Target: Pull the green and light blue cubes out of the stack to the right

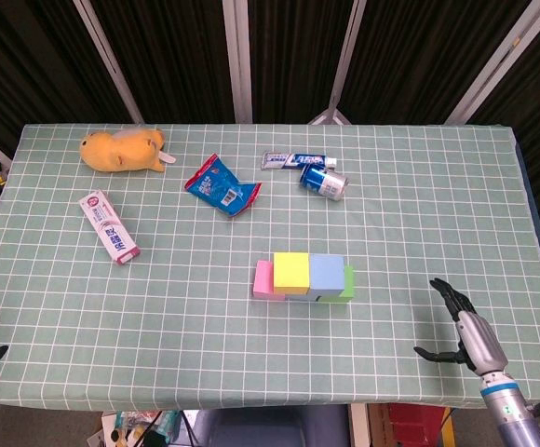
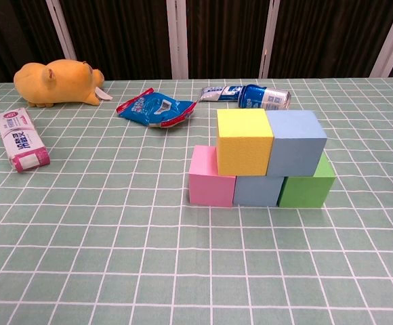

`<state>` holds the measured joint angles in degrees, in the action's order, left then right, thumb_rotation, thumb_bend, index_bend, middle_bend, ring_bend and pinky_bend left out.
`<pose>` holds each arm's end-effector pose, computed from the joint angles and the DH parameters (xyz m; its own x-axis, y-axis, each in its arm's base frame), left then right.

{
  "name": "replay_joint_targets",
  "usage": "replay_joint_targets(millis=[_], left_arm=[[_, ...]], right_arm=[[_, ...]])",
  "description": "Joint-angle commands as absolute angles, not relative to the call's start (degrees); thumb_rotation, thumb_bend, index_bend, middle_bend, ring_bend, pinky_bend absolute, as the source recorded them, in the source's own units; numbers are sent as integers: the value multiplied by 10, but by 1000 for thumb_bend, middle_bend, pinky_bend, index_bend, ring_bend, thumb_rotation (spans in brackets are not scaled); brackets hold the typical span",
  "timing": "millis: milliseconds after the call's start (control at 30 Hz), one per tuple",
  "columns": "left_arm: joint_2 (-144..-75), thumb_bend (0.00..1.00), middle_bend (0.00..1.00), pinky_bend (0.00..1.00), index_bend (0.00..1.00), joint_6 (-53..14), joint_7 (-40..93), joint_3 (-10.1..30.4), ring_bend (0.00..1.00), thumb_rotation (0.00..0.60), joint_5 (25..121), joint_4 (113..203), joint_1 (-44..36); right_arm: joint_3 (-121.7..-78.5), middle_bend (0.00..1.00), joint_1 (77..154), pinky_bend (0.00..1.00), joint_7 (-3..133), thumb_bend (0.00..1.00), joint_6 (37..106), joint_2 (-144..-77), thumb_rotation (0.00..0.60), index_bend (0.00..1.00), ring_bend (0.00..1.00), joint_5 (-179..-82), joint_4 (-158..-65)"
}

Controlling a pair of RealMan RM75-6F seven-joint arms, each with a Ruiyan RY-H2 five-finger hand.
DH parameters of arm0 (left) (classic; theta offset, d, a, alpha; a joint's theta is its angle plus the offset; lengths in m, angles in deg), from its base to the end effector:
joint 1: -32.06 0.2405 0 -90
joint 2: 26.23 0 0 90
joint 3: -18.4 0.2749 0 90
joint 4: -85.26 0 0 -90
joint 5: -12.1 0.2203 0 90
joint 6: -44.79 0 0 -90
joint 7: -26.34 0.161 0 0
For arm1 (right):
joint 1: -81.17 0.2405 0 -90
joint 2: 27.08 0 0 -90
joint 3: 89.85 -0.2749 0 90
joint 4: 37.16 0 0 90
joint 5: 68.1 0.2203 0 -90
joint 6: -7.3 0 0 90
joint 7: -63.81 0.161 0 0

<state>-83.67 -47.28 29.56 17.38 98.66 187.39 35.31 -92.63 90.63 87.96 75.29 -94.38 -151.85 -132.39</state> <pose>-0.3229 0.1463 0.1933 0.4047 -0.0273 0.9141 0.9100 0.1109 -0.3995 -0.3191 -0.2172 0.0907 -0.1200 -0.2797 0.9526 -0.9922 0.0670 -0.1053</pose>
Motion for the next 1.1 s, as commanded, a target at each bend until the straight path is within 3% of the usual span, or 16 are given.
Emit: replay_joint_targets(millis=[33, 300, 633, 1100], left_arm=[[-838, 133, 0, 0, 230, -470, 298, 173, 0, 600, 984, 1874, 352], [-837, 133, 0, 0, 230, -469, 301, 174, 0, 600, 984, 1876, 352], [-835, 133, 0, 0, 230, -471, 298, 173, 0, 600, 982, 1876, 353], [-832, 133, 0, 0, 230, -466, 293, 171, 0, 600, 973, 1875, 352]], right_arm=[[-950, 5, 929, 0, 890, 70, 724, -966, 600, 32, 50, -1478, -1319], [-986, 5, 973, 0, 828, 71, 673, -1023, 600, 32, 50, -1388, -1303], [-997, 5, 1015, 0, 775, 71, 629, -1097, 600, 32, 50, -1331, -1283], [-1032, 5, 1053, 0, 722, 71, 630, -1166, 600, 32, 50, -1276, -1258]])
